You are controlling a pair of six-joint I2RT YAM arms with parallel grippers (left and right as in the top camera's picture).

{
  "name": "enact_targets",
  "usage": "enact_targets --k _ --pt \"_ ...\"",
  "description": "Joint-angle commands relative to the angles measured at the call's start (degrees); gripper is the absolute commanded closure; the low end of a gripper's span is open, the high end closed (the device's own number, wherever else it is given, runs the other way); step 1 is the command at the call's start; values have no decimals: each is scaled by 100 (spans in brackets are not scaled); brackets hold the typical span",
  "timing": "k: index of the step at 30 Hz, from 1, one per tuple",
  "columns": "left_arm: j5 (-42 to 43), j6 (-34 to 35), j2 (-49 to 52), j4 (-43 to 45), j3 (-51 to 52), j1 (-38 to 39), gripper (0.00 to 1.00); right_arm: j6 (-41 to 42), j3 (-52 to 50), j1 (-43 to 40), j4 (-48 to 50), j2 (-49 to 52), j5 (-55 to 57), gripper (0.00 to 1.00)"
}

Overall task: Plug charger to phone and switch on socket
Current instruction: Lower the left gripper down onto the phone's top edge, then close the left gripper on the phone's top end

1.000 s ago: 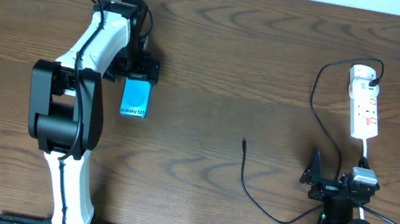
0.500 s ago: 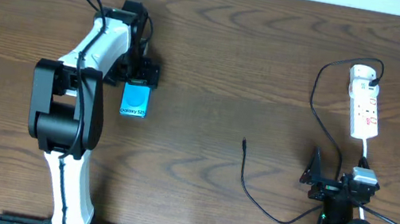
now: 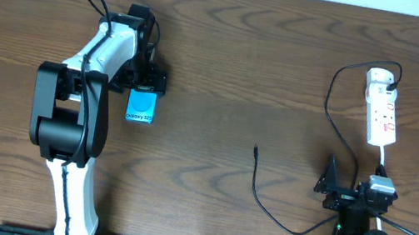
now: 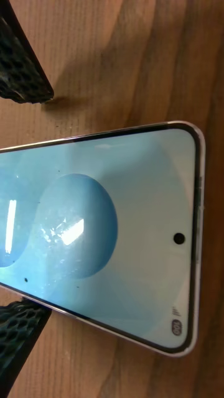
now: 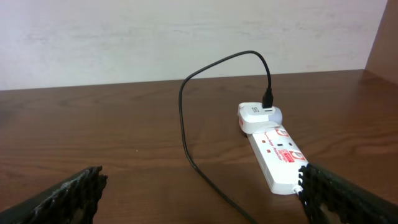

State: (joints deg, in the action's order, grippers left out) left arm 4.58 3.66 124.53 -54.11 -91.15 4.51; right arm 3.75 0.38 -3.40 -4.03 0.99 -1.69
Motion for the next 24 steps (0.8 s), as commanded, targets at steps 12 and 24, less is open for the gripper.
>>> enact_targets --k 12,24 --pt "94 68 87 140 168 -13 0 70 -7 50 -26 -31 7 1" --pt "94 68 85 149 184 -13 0 70 -7 50 -26 -31 7 1"
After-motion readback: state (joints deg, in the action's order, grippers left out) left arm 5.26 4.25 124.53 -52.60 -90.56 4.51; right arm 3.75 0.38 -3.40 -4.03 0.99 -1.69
